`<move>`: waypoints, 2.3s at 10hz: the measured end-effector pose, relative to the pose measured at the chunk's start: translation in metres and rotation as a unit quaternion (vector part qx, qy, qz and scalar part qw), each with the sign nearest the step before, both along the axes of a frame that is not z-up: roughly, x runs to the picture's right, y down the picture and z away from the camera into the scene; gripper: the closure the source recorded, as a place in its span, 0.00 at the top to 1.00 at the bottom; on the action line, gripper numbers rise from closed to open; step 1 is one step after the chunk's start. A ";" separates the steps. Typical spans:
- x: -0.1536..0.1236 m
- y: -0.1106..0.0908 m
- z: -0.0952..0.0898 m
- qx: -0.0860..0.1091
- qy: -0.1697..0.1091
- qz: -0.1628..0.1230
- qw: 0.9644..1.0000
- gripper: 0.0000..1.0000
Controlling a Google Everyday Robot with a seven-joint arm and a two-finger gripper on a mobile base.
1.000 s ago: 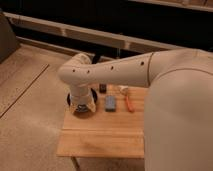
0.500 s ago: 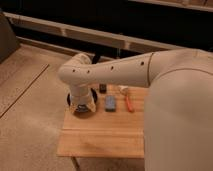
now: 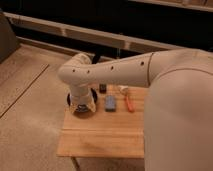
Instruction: Place the white sponge in the ceramic cup
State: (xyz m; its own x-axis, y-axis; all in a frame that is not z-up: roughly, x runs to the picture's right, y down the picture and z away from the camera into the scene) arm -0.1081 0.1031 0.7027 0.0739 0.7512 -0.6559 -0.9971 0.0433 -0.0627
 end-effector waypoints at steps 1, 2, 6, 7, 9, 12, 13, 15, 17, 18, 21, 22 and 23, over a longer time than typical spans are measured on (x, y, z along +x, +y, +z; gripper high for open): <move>0.000 0.000 0.000 0.000 0.000 0.000 1.000 0.65; 0.000 -0.001 0.000 0.001 0.000 0.000 1.000 0.65; 0.004 -0.021 0.007 0.065 -0.005 -0.004 0.998 0.65; 0.002 -0.030 0.010 0.086 -0.016 -0.002 0.996 0.65; -0.005 -0.043 0.011 0.113 -0.041 -0.009 0.993 0.65; -0.016 -0.056 0.010 0.134 -0.093 0.024 0.986 0.65; -0.017 -0.060 0.009 0.139 -0.103 0.039 0.984 0.65; -0.020 -0.059 0.009 0.138 -0.106 0.041 0.984 0.65; -0.015 -0.063 0.013 0.143 -0.103 0.033 0.984 0.65; -0.003 -0.073 0.023 0.153 -0.092 0.030 0.983 0.65; 0.060 -0.101 0.049 0.185 -0.034 0.020 0.982 0.65; 0.071 -0.106 0.054 0.194 -0.021 0.020 0.981 0.65; 0.090 -0.108 0.060 0.199 0.000 0.029 0.980 0.65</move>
